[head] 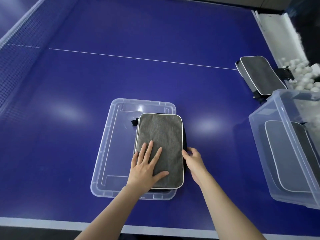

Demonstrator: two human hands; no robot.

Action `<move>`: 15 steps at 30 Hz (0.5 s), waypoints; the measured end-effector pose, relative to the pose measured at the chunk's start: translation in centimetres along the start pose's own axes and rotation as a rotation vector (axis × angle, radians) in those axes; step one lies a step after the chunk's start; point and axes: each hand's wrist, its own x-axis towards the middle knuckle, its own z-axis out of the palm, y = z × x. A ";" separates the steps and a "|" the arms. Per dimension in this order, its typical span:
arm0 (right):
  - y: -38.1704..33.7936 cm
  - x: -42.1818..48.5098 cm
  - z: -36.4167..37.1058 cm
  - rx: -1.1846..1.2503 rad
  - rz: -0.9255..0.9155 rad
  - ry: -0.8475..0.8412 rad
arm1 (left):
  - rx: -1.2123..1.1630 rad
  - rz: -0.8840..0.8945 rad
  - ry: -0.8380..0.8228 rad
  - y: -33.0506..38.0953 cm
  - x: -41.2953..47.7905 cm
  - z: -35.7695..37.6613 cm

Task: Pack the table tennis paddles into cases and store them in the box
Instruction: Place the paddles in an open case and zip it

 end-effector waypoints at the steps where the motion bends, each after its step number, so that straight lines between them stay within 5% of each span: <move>1: -0.1 0.0 0.0 0.002 0.019 -0.025 | 0.003 -0.001 -0.003 0.0 0.0 0.1; 8: -1.1 -0.3 1.0 0.035 0.107 -0.150 | -0.017 -0.019 -0.055 -0.1 0.4 -0.5; 15: -1.4 -0.3 1.7 0.067 0.067 -0.074 | -0.091 -0.012 -0.068 -0.5 0.7 -1.3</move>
